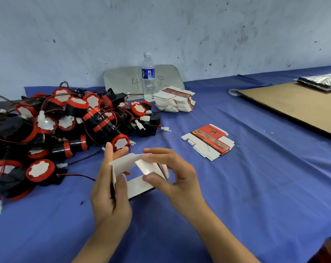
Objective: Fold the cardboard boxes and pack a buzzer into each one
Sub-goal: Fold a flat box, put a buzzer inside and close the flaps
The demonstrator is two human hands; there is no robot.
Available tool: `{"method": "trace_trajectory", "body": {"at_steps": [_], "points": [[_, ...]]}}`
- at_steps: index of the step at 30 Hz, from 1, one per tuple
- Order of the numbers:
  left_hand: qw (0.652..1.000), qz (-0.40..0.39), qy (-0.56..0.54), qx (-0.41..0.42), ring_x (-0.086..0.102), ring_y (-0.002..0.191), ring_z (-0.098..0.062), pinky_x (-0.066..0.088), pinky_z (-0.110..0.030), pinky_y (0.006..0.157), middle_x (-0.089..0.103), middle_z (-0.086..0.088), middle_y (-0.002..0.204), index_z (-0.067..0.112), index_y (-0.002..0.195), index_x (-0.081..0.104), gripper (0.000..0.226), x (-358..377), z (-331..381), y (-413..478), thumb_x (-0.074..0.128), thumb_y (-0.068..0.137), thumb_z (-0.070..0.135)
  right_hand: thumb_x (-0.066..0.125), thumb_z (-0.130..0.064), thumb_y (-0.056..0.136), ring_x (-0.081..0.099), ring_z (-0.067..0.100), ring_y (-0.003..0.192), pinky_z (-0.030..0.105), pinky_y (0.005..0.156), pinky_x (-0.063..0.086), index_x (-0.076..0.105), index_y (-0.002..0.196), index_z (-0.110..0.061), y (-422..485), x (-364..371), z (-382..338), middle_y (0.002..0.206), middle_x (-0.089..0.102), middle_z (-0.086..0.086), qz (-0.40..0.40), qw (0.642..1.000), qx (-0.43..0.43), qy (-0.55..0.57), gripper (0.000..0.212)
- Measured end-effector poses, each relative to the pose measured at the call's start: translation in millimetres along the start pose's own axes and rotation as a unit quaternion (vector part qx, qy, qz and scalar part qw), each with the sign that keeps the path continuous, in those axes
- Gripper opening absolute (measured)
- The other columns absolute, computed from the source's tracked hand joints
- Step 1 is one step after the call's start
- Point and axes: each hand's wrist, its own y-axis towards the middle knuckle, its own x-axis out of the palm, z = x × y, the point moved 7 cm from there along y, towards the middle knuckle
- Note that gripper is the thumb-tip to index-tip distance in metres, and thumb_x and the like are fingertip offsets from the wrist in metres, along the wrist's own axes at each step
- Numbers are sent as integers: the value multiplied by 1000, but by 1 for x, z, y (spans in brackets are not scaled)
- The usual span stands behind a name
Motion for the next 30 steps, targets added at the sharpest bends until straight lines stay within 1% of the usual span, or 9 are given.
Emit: {"method": "trace_trajectory", "body": {"at_steps": [3, 7, 10, 13, 15, 19, 24, 28, 30], "points": [[1000, -8, -13, -6, 56, 109, 5, 44, -8, 85, 49, 32, 135, 37, 149, 24, 55, -1, -2, 0, 34, 97, 26, 69, -25, 81, 61, 13, 113, 21, 92, 45, 71, 106, -8, 1, 0, 2, 118, 66, 5, -13, 1000, 27, 6, 30], [998, -49, 8, 30, 45, 131, -5, 43, -21, 98, 43, 17, 147, 32, 154, 12, 63, 4, 0, 1, 39, 97, 36, 53, -15, 94, 63, 10, 96, 20, 79, 44, 72, 100, -7, 1, 0, 18, 107, 68, -2, -15, 994, 105, 7, 21], [993, -87, 46, 68, 32, 137, 2, 38, -17, 102, 26, 22, 155, 36, 154, 4, 83, 10, 4, 4, 53, 86, 39, 50, -7, 96, 60, 10, 79, 31, 68, 49, 70, 98, -12, -2, 1, 27, 99, 69, -3, -6, 988, 152, 23, 21], [981, -101, 93, 136, 23, 142, -1, 30, -12, 108, 23, 7, 157, 30, 152, 15, 80, 14, 9, 8, 57, 88, 52, 46, -8, 96, 57, 5, 73, 17, 60, 45, 67, 99, -18, -2, -2, 25, 92, 68, -9, 20, 983, 167, 74, 24], [975, -94, 106, 172, 26, 141, -2, 30, -12, 107, 30, -12, 151, 33, 146, 27, 65, 12, 11, 9, 54, 91, 55, 47, -12, 96, 56, 5, 77, 15, 64, 43, 64, 105, -29, -1, -5, 24, 95, 67, -4, 35, 981, 168, 94, 26], [977, -91, 84, 172, 40, 131, 1, 37, -11, 100, 22, 8, 155, 35, 128, 50, 43, 9, 10, 8, 57, 90, 53, 49, -11, 98, 57, 11, 80, 21, 70, 46, 48, 128, -54, 0, -2, 28, 95, 65, -3, -7, 970, 193, 146, 52], [977, -81, 80, 180, 38, 130, 5, 35, -8, 98, 33, -3, 148, 17, 101, 53, 39, 9, 14, 10, 51, 93, 54, 48, -9, 95, 61, 9, 91, 25, 75, 48, 74, 101, -32, 4, -4, 20, 107, 69, -10, -39, 974, 166, 152, 36], [974, -86, 99, 186, 35, 135, -1, 33, -11, 102, 44, -14, 136, 14, 102, 49, 42, 13, 12, 7, 45, 96, 55, 47, -8, 89, 57, 28, 109, 50, 78, 44, 75, 88, -23, 2, -4, 21, 122, 63, -1, -72, 972, 157, 161, 32], [975, -89, 87, 185, 36, 136, -4, 34, -12, 102, 44, -16, 134, 14, 101, 46, 41, 12, 9, 5, 45, 96, 55, 52, -17, 81, 57, 27, 110, 40, 77, 45, 72, 86, -26, 1, 0, 21, 124, 62, 0, -87, 966, 171, 172, 23]]}}
